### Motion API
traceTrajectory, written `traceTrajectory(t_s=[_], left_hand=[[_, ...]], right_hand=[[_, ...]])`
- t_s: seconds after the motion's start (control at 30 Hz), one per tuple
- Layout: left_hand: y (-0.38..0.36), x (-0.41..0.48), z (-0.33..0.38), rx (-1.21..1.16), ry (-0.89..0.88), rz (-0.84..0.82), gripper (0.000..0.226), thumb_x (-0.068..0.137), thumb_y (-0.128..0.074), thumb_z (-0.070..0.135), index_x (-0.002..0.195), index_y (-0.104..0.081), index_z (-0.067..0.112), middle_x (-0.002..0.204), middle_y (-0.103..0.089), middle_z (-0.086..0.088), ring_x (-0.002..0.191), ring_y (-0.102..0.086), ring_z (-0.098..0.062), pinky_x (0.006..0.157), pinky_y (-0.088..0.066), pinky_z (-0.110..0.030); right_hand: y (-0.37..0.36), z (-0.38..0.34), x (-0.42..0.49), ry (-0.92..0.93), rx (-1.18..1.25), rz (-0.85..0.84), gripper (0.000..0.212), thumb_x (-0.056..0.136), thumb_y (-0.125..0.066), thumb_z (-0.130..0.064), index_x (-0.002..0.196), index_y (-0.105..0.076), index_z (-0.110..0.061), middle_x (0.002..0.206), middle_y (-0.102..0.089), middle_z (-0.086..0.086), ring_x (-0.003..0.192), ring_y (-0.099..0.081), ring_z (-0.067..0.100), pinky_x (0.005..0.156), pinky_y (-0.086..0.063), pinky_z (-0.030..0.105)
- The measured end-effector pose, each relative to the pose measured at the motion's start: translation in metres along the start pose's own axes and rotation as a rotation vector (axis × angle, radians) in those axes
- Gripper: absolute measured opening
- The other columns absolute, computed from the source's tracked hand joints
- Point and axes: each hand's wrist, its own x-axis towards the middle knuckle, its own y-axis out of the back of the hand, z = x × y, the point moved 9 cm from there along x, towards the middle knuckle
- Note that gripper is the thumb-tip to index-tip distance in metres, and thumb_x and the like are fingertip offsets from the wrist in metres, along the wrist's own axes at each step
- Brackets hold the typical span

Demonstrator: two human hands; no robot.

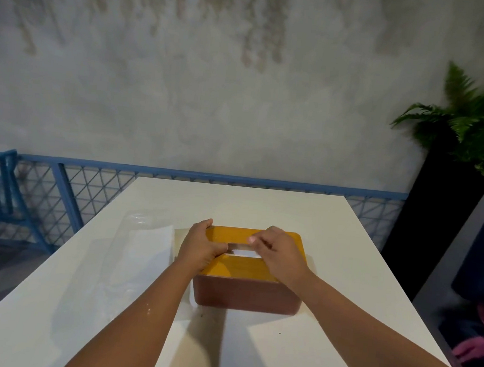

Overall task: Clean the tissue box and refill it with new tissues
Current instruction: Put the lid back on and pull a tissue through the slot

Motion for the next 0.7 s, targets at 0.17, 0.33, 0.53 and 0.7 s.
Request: traceTrajectory(t_s=[0.17, 0.33, 0.53, 0.7], left_hand=[[0.0, 0.0, 0.0, 0.052, 0.0, 0.002, 0.079, 0.076, -0.073, 0.025, 0.142, -0.03, 0.019, 0.144, -0.036, -0.006, 0.126, -0.042, -0.029, 0.098, -0.042, -0.04], [0.0, 0.002, -0.001, 0.067, -0.008, 0.005, 0.079, 0.076, -0.073, 0.024, 0.142, -0.03, 0.019, 0.144, -0.036, -0.006, 0.125, -0.043, -0.028, 0.097, -0.043, -0.039], [0.0, 0.002, 0.0, 0.084, -0.024, 0.003, 0.082, 0.074, -0.074, 0.028, 0.142, -0.03, 0.02, 0.144, -0.036, -0.004, 0.125, -0.043, -0.027, 0.095, -0.043, -0.037], [-0.001, 0.003, 0.0, 0.1, -0.033, 0.0, 0.08, 0.076, -0.073, 0.029, 0.142, -0.03, 0.021, 0.145, -0.035, -0.004, 0.126, -0.043, -0.026, 0.097, -0.042, -0.036]], right_hand=[[0.019, 0.01, 0.007, -0.047, -0.356, -0.008, 0.014, 0.089, -0.061, -0.02, 0.094, -0.074, -0.024, 0.093, -0.059, -0.005, 0.096, -0.052, 0.014, 0.085, -0.042, 0.026], [-0.002, 0.0, 0.021, -0.007, -0.62, -0.256, 0.018, 0.09, -0.059, -0.032, 0.102, -0.072, -0.03, 0.107, -0.057, -0.001, 0.102, -0.05, 0.018, 0.087, -0.037, 0.026], [-0.03, -0.031, 0.035, 0.303, -0.876, -0.37, 0.025, 0.091, -0.057, -0.038, 0.109, -0.07, -0.027, 0.115, -0.053, 0.002, 0.104, -0.045, 0.019, 0.088, -0.034, 0.027], [-0.043, -0.027, 0.043, 0.297, -0.874, -0.451, 0.042, 0.09, -0.055, -0.045, 0.122, -0.055, -0.019, 0.12, -0.053, 0.004, 0.104, -0.045, 0.02, 0.082, -0.035, 0.027]])
